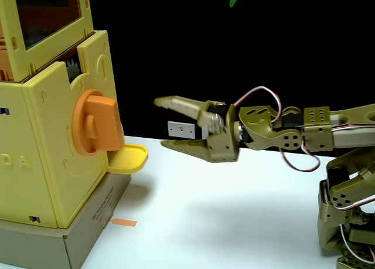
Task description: Turn the button of vending machine.
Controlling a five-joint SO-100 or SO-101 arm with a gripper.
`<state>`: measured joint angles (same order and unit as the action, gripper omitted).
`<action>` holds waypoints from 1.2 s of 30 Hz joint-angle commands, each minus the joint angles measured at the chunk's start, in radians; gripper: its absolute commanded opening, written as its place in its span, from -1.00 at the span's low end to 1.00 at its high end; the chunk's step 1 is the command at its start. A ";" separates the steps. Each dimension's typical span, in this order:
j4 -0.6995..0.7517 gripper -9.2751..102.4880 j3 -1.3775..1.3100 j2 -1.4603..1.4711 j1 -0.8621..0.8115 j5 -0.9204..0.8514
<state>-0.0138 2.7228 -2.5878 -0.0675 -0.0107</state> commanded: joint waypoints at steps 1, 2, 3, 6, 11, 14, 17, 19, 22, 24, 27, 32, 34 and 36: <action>0.031 -0.08 0.017 -0.040 -0.012 -0.512; 0.021 -0.07 0.018 -0.034 -0.011 -0.598; 0.005 -0.06 0.015 -0.020 -0.011 -0.678; -0.103 -0.04 0.005 0.038 -0.012 -0.877; -0.422 -0.10 -0.018 0.235 -0.009 -1.150; -0.580 -0.10 -0.066 0.391 -0.014 -1.216; -0.699 -0.14 -0.132 0.526 -0.017 -1.233; -0.755 -0.15 -0.181 0.597 -0.025 -1.233; -0.761 -0.18 -0.268 0.676 -0.034 -1.246; -0.761 -0.19 -0.322 0.726 -0.043 -1.249; -0.761 -0.19 -0.376 0.781 -0.064 -1.246; -0.744 -0.18 -0.382 0.801 -0.100 -1.239; -0.742 -0.19 -0.388 0.810 -0.101 -1.255; -0.742 -0.21 -0.396 0.819 -0.101 -1.264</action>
<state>-0.7547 2.3838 -1.7687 -0.1549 -1.2655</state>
